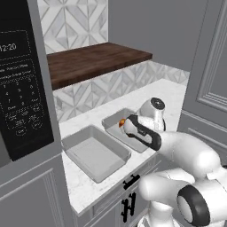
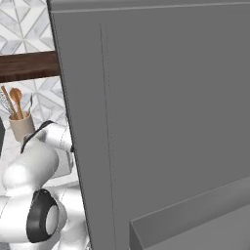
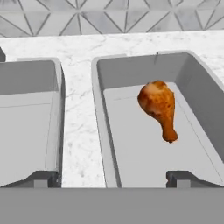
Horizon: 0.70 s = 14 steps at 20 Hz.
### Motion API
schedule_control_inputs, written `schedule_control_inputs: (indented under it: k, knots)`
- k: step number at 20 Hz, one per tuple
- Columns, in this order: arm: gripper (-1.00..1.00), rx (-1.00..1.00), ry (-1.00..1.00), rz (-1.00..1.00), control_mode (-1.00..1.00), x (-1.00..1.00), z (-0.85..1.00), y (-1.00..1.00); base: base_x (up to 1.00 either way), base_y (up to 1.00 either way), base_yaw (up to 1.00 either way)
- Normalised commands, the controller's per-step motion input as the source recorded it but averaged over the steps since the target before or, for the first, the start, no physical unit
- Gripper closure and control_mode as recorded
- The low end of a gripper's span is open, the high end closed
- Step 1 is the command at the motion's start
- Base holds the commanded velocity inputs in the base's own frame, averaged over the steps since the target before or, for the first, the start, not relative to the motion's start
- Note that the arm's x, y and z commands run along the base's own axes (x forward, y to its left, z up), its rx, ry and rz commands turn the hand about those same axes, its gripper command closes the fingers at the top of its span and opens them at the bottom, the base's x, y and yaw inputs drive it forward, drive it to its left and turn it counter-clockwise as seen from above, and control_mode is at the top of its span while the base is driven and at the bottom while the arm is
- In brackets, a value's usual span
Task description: Place one onion and one chicken drumstick in each tupperware on the nearby counter, to pack two identical lunches.
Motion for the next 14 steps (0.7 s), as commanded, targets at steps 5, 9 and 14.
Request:
schedule_control_inputs:
  k: [5, 9, 14]
  knots:
    - [-1.0, 0.02, 0.0, -0.33, -1.0, -0.99, 0.41, -0.23, 0.0, 0.0, 0.0]
    - [-1.0, 0.03, -0.06, -0.29, -1.0, -1.0, 0.63, -0.29, 0.0, 0.0, 0.0]
    - [-1.0, 0.01, -0.2, -0.14, -1.0, -1.0, 0.5, -0.15, 0.0, 0.0, 0.0]
